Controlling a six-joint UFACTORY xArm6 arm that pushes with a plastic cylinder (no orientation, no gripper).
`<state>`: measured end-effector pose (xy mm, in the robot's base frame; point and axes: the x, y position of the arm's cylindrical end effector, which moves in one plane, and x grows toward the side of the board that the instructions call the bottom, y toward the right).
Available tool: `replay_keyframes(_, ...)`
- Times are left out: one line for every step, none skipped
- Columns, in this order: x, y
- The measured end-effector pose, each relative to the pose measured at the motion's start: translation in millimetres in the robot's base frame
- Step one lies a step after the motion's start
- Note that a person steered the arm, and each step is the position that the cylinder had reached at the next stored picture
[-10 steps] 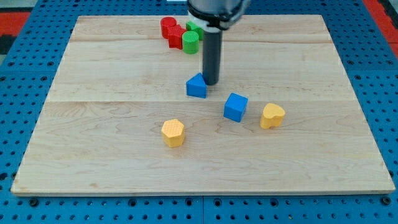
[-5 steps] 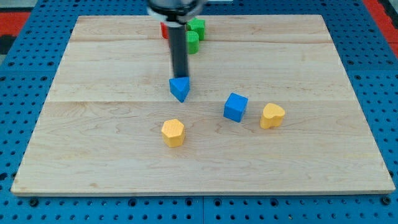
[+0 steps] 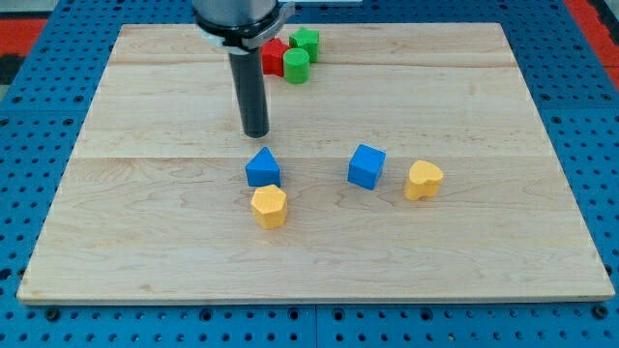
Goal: Push the blue triangle into the yellow hexagon
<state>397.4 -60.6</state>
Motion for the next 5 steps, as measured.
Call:
replay_keyframes(18.5, -4.2)
replay_keyframes(44.2, -9.9)
replay_keyframes(63.8, -9.6)
replay_keyframes(91.0, -8.1)
replay_keyframes(92.5, -14.5)
